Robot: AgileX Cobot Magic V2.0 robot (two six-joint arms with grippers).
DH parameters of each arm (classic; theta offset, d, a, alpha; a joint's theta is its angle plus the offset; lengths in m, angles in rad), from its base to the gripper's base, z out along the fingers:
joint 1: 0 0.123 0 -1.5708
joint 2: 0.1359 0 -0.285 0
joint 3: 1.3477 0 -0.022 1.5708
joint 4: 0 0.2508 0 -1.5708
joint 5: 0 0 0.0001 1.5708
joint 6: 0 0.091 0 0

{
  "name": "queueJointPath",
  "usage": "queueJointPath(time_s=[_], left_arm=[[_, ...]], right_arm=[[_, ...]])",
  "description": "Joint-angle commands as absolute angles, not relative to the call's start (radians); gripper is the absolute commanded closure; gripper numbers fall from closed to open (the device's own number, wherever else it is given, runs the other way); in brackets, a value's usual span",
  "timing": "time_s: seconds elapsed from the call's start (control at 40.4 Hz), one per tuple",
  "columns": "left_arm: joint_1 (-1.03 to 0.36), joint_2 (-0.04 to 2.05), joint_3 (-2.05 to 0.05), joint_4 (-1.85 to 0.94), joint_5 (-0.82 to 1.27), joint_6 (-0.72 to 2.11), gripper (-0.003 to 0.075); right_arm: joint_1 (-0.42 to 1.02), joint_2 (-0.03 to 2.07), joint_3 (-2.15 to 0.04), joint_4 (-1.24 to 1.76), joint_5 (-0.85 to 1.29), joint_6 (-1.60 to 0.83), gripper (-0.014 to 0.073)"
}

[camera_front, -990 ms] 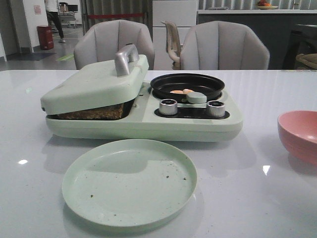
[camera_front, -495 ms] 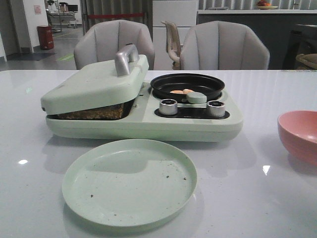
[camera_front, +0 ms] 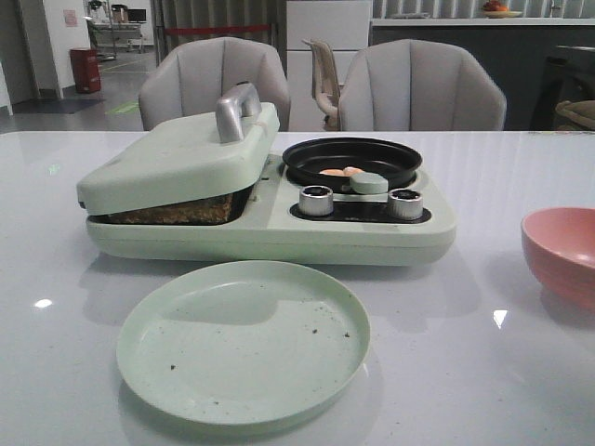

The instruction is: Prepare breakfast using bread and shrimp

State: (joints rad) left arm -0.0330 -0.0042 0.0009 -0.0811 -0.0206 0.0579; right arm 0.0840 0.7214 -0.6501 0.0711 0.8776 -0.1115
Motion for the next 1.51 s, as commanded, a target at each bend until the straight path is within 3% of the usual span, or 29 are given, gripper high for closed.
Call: queueJointPath(time_s=[0.0,0.124,0.396,0.619,0.891,1.484], left_arm=[[-0.031,-0.026,0.008,-0.091,-0.111,0.054,0.0619],[-0.031,-0.026,0.008,-0.091,-0.111,0.054,0.0619],[-0.031,-0.026,0.008,-0.091,-0.111,0.054,0.0619],[-0.031,-0.026,0.008,-0.091,-0.111,0.054,0.0619],[-0.031,-0.026,0.008,-0.091,-0.111,0.054,0.0619],[-0.031,-0.023,0.008,-0.091,-0.111,0.054,0.0619]], right_arm=[[0.078,0.688,-0.677,0.079,0.827,-0.113,0.0550],[0.039,0.593,-0.664,0.073,0.787,-0.115,0.0550],[-0.074,0.343,-0.414,0.073,0.352,-0.115,0.0550],[-0.083,0.164,-0.175,0.073,0.106,-0.115,0.0550],[-0.080,-0.034,0.013,0.074,0.015,-0.115,0.0550],[-0.035,-0.033,0.011,0.074,-0.102,-0.115,0.0550]])
